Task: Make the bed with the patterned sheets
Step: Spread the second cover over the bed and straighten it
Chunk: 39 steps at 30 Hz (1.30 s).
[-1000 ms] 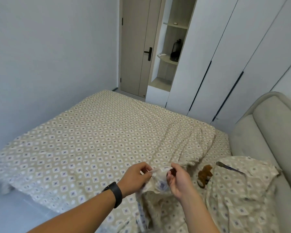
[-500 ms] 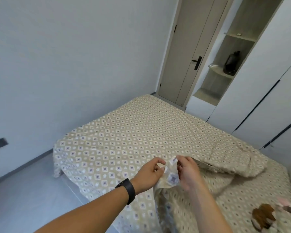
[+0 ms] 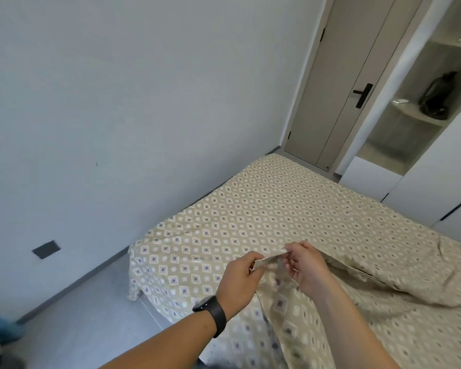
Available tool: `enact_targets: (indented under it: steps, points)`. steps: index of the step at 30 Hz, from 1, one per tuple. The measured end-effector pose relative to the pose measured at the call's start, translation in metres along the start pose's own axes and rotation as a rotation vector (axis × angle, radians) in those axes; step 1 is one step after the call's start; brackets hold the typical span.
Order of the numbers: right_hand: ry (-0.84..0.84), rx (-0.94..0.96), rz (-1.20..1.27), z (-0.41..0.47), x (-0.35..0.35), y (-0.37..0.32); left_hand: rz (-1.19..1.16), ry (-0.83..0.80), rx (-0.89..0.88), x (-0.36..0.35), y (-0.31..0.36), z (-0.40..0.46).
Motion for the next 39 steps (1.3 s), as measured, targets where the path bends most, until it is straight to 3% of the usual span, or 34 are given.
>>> enact_targets:
  steps: [5, 10, 18, 24, 29, 35, 39]
  points:
    - [0.029, -0.026, -0.125, 0.081, -0.086, -0.021, -0.006, -0.081, 0.127, 0.077, -0.026, 0.063]
    - [-0.036, -0.052, -0.263, 0.148, -0.203, -0.045, -0.019, 0.022, 0.256, 0.185, -0.066, 0.133]
    - [-0.053, -0.144, -0.460, 0.228, -0.353, -0.033, -0.098, 0.084, 0.374, 0.333, -0.163, 0.188]
    - [-0.031, -0.105, -0.538, 0.285, -0.503, -0.020, -0.106, 0.083, 0.399, 0.470, -0.226, 0.235]
    - [-0.016, -0.132, -0.612, 0.311, -0.625, -0.003, 0.031, 0.000, 0.492, 0.586, -0.271, 0.254]
    - [-0.023, -0.270, -0.510, 0.318, -0.650, 0.032, 0.277, -0.226, 0.559, 0.613, -0.310, 0.274]
    - [-0.008, -0.411, -0.356, 0.291, -0.622, 0.059, 0.470, -0.423, 0.751, 0.606, -0.333, 0.271]
Point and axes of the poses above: each hand's wrist, its own z-axis towards the middle knuckle, its own x-axis out of the back of the hand, y = z × x, the point moved 8 cm from there along z, towards the middle knuckle, and after that the axes turned 4 degrees about -z, right-handed, at the moved point
